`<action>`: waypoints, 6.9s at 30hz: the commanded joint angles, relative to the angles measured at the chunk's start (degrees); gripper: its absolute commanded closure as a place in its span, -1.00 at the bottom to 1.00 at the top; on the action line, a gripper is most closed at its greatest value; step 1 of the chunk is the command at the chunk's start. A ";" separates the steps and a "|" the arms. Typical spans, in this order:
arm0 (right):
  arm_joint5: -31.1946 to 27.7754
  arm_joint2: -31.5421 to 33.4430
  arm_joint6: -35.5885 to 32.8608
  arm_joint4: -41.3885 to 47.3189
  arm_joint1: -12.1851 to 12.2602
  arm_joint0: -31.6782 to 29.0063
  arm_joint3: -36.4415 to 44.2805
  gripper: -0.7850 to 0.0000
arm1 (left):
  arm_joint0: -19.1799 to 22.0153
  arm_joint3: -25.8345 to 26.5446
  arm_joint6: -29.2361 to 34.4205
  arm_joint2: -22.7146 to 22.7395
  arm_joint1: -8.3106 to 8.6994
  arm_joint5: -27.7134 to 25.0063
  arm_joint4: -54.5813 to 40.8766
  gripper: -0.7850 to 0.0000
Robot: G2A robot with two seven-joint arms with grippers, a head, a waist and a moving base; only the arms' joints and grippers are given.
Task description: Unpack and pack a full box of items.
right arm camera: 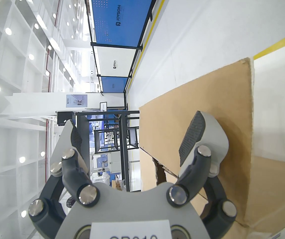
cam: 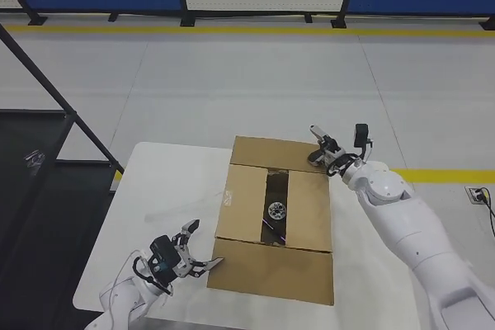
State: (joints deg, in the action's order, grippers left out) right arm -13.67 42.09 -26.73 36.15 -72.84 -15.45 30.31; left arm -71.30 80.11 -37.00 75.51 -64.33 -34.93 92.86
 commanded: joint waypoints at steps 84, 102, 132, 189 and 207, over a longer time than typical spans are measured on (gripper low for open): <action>-5.25 5.22 -30.83 4.48 -10.70 -0.51 2.27 -1.00 | -5.32 9.49 4.67 2.04 0.69 13.21 -1.18 -1.00; -8.08 3.64 -30.06 3.62 -14.45 0.05 5.54 -1.00 | -2.68 10.65 11.98 -0.94 -1.12 22.12 -8.91 -1.00; -16.37 15.92 -39.74 6.53 -11.07 -0.42 1.14 -1.00 | -5.32 5.84 14.34 7.27 -0.74 22.32 -12.19 -1.00; -24.54 44.53 -39.33 -1.57 0.77 -27.97 38.17 -1.00 | 6.35 19.70 30.30 -8.35 -3.24 11.18 -21.66 -1.00; -20.95 50.85 -42.93 -6.44 3.87 -33.20 45.84 -1.00 | 18.53 9.43 57.33 -18.30 -7.02 16.63 -54.32 -1.00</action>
State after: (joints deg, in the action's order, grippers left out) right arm -34.74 92.14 -69.54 29.84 -69.23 -48.12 75.81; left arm -53.85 90.85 18.20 58.02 -71.06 -19.09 41.27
